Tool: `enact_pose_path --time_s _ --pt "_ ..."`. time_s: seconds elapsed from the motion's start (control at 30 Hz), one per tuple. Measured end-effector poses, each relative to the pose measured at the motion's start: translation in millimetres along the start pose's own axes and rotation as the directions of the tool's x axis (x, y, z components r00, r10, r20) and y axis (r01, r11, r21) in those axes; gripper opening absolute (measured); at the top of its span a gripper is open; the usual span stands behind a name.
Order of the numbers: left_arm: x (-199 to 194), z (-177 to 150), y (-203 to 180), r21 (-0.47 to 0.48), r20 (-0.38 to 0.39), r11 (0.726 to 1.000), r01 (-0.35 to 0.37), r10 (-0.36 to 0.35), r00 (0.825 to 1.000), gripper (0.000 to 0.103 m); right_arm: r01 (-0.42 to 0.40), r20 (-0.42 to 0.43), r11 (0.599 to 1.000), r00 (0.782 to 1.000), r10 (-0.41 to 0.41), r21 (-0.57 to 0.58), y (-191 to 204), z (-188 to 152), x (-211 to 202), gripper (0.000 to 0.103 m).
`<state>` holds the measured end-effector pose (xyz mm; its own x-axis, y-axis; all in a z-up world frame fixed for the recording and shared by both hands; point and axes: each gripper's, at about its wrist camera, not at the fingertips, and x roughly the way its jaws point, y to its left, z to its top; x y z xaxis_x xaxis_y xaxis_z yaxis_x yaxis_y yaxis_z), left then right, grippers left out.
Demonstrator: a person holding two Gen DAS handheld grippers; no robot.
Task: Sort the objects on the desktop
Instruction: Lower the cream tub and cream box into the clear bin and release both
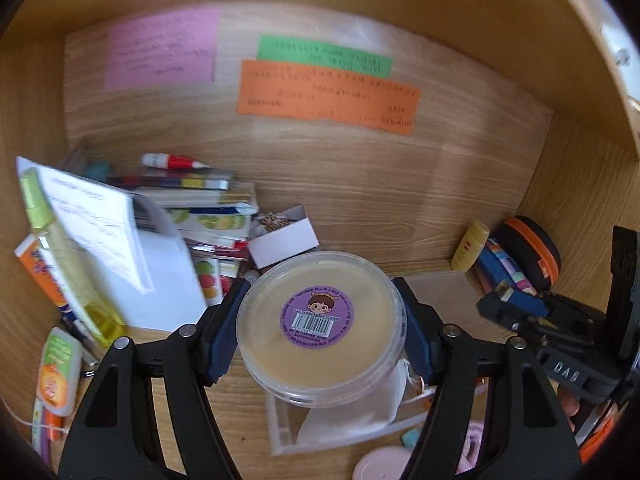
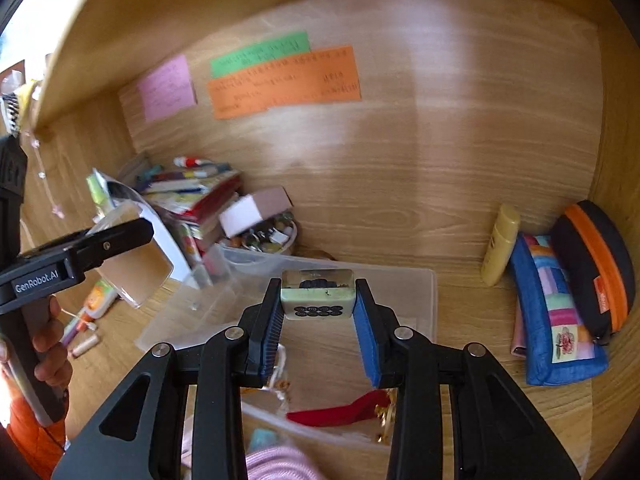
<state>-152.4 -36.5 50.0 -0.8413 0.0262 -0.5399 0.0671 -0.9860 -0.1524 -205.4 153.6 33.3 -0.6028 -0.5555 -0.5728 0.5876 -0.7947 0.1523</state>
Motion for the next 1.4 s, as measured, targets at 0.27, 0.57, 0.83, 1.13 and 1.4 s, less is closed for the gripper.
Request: enact_pose_path --time_s 0.27,0.57,0.83,1.13,1.4 --pt "56.3 -15.5 -6.6 0.021 -0.103 1.000 -0.022 0.024 0.994 0.069 0.007 -0.123 1.000 0.992 -0.005 0.017 -13.8 -19.6 39.3 0.031" --pt "75.4 -29.3 -4.6 0.033 -0.177 0.999 -0.028 0.033 0.984 0.069 0.044 -0.176 0.999 0.983 -0.048 -0.030 -6.6 -30.6 54.2 0.031" --pt "78.3 -32.1 -12.3 0.065 -0.188 0.997 -0.045 0.057 0.981 0.067 0.085 -0.176 0.994 0.980 -0.095 -0.063 -4.5 -31.7 57.5 0.031" --pt "63.1 -28.9 -13.7 0.047 -0.162 0.998 -0.032 0.039 0.986 0.062 0.130 -0.154 0.985 0.977 -0.147 -0.114 4.1 -35.6 59.4 0.031" --pt "28.6 -26.8 -17.2 0.070 -0.041 0.995 -0.067 0.070 0.997 0.062 0.208 -0.009 0.967 0.977 -0.211 -0.147 15.7 -30.1 33.6 0.061"
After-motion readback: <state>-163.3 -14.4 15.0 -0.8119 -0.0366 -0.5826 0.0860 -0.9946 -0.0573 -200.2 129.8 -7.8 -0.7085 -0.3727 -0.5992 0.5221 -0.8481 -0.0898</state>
